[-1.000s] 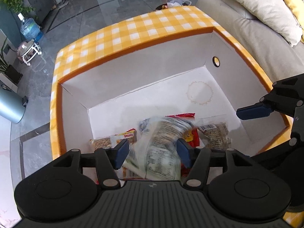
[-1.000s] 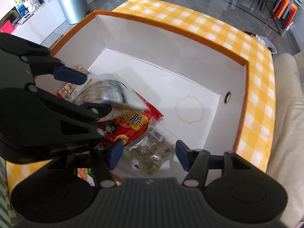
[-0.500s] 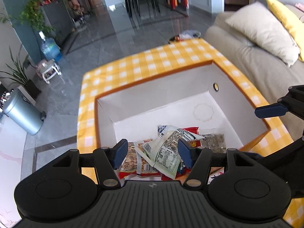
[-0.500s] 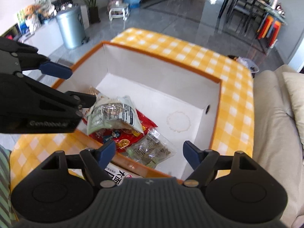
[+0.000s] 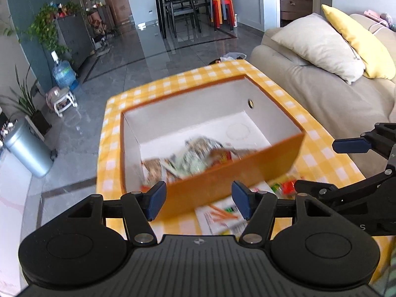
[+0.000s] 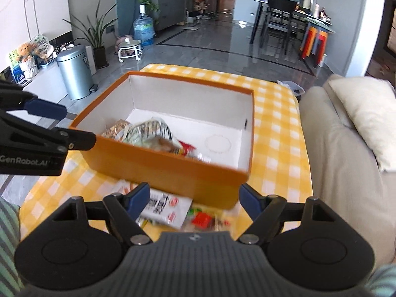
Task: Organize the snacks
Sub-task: 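Withdraw both tools from the box toward the remaining snacks, then grasp the clear white-candy bag with the left tool while the right tool grasps the red chocolate bar, then lift both held snacks and carry them over the orange box, then lower the candy bag and chocolate bar into the box, open both tools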
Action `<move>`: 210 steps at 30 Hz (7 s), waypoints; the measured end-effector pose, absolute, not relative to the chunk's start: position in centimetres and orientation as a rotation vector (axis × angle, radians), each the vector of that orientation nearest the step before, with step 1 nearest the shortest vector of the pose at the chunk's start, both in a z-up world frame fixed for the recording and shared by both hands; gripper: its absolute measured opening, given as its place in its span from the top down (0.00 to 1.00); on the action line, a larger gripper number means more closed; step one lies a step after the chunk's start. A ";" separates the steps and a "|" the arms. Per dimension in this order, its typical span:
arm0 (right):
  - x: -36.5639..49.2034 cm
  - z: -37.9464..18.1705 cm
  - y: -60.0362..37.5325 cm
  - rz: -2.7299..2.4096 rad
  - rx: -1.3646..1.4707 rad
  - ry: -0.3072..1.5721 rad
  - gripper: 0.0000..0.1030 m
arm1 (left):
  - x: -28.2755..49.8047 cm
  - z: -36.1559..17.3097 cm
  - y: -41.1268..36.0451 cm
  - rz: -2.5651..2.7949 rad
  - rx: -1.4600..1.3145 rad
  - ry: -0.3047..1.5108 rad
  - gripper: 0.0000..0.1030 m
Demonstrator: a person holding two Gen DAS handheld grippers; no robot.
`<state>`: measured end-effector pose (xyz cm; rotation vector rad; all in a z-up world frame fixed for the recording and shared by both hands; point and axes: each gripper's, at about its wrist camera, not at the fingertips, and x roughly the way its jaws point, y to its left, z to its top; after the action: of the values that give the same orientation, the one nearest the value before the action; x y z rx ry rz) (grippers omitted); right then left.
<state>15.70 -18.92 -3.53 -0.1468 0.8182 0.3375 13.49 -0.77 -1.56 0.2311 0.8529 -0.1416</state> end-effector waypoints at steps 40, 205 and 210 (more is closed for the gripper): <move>10.1 -16.1 -24.7 0.103 0.092 1.099 0.44 | 8.7 -13.3 -2.1 -0.178 -0.008 1.245 0.24; 33.4 -7.5 -16.9 0.395 -0.232 0.996 0.80 | 33.4 -6.7 -3.4 -0.233 0.084 1.145 0.43; 34.6 -8.7 -15.8 0.407 -0.279 1.039 0.80 | 34.4 -7.6 -3.9 -0.240 0.111 1.164 0.43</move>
<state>34.60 -15.80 -8.67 -0.2786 1.0390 0.4072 34.36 -3.87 -7.65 0.1112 1.1640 -0.2396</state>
